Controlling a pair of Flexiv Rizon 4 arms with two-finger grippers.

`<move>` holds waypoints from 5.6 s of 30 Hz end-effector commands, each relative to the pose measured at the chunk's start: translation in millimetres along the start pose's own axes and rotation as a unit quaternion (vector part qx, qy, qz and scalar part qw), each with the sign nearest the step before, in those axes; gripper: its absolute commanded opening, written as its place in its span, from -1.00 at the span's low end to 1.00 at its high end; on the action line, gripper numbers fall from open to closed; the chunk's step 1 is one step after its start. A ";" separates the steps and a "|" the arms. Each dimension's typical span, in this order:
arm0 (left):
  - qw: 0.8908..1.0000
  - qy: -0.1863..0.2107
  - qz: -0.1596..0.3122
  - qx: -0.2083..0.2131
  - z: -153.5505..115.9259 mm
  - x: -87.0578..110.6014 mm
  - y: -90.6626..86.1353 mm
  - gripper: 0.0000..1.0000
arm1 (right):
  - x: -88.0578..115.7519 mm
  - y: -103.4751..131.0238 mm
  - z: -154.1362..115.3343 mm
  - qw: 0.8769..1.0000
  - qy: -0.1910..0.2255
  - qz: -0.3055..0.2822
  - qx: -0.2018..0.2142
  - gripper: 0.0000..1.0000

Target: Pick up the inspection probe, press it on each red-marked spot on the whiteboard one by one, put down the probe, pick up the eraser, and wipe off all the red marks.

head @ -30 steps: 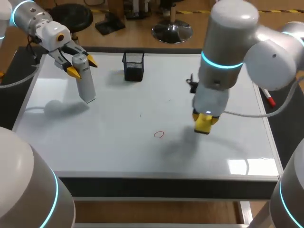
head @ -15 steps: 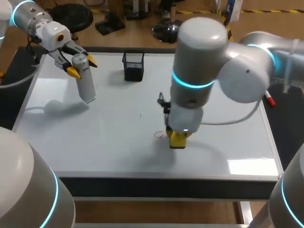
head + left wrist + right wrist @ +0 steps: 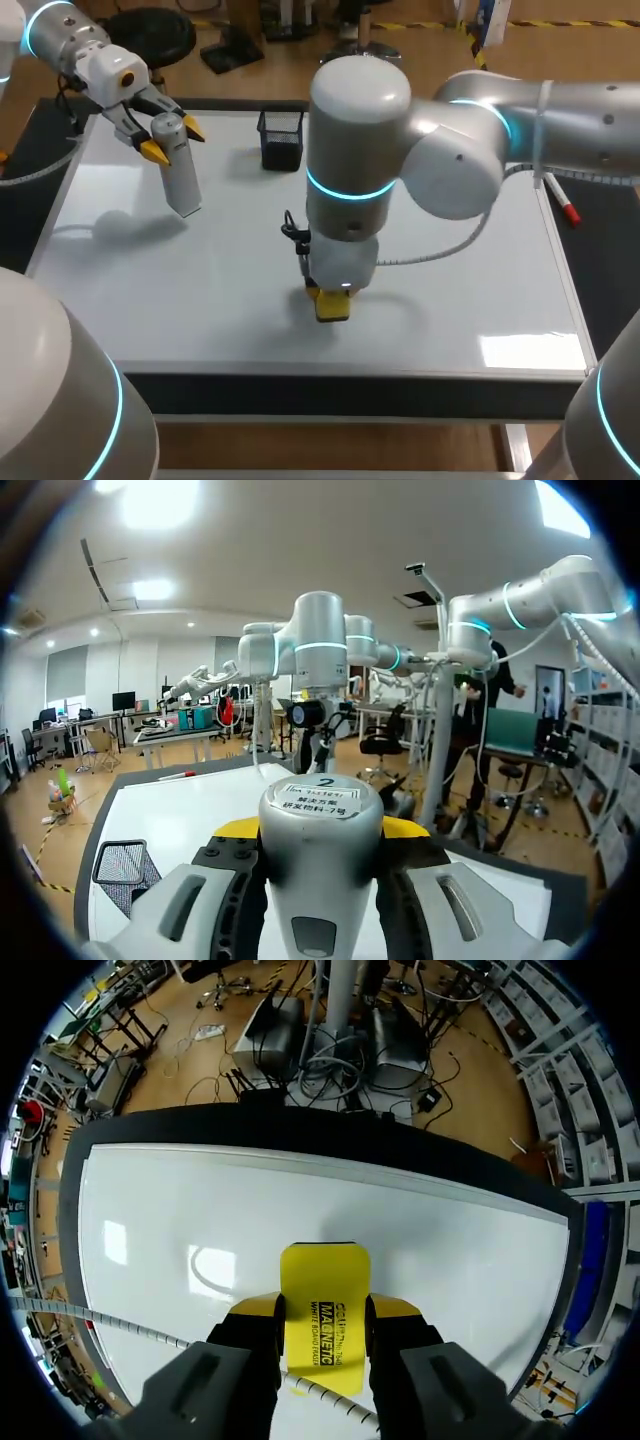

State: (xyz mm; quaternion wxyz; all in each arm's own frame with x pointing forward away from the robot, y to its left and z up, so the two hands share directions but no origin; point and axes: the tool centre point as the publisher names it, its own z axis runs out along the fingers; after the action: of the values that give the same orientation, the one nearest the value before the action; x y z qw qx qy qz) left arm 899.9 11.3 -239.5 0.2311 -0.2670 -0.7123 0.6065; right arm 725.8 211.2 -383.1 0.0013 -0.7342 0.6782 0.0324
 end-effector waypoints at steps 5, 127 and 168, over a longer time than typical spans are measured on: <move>1.000 0.003 0.001 0.000 -2.3 -0.7 -0.1 -1.00 | -12.1 -20.0 17.0 1.000 0.020 -0.003 -0.009 -1.00; 1.000 0.003 0.001 0.000 -2.3 -0.7 -0.1 -1.00 | 101.2 -151.7 -24.1 0.997 0.022 0.069 -0.030 -1.00; 1.000 0.003 0.001 0.000 -2.3 -0.7 -0.1 -1.00 | 114.1 -314.4 4.6 0.995 0.037 0.074 -0.057 -1.00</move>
State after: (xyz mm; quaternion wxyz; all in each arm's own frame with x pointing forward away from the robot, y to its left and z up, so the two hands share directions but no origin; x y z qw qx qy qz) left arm 899.9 11.3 -239.5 0.2311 -0.2670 -0.7123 0.6066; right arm 1039.5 121.0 -405.7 -0.0544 -0.6819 0.7285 0.0362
